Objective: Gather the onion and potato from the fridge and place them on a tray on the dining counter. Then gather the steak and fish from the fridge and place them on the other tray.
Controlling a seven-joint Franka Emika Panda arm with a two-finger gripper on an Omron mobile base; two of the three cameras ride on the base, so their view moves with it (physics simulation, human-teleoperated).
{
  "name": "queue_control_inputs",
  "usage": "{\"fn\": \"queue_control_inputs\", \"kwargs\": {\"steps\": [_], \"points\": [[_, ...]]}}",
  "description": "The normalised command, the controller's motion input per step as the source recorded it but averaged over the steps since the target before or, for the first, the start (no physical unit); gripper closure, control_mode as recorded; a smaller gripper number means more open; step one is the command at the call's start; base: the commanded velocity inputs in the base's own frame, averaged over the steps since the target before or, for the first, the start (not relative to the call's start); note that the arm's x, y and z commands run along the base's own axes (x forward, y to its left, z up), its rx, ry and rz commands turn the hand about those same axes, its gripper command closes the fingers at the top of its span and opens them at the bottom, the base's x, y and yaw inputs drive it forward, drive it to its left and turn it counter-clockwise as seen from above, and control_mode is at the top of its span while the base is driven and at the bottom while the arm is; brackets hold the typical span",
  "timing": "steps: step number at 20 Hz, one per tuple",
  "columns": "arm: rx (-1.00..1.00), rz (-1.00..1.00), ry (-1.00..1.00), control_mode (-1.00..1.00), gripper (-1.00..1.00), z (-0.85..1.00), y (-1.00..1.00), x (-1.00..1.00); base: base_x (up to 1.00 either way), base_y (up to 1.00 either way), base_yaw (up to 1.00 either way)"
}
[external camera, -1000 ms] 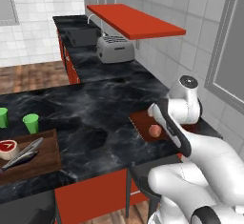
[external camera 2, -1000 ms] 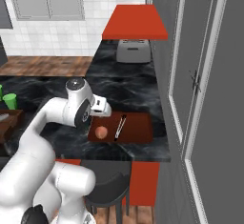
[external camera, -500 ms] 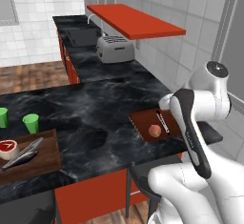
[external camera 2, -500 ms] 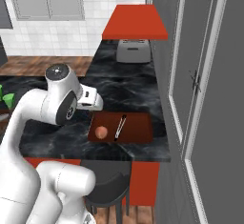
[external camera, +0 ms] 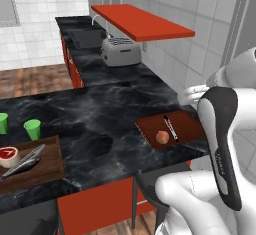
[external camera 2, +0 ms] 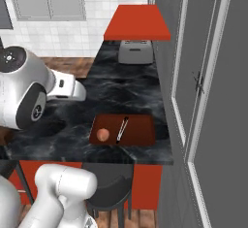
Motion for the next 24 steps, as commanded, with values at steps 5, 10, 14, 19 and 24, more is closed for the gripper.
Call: {"fn": "queue_control_inputs", "kwargs": {"steps": [5,10,14,19,24], "points": [[0.0,-0.03,-0.06,-1.0,-1.0,0.2,0.03,-0.79,0.0,0.0,0.0],[0.0,-0.07,-0.15,-1.0,-1.0,-0.15,0.0,-0.71,0.0,0.0,0.0],[0.0,-0.14,-0.17,-1.0,-1.0,-0.01,0.0,-0.16,0.0,0.0,0.0],[0.0,-0.1,-0.09,-1.0,-1.0,0.0,0.0,-0.01,0.0,0.0,0.0],[0.01,0.01,0.0,-1.0,-1.0,-0.19,0.0,0.0,0.0,0.0,0.0]]}}
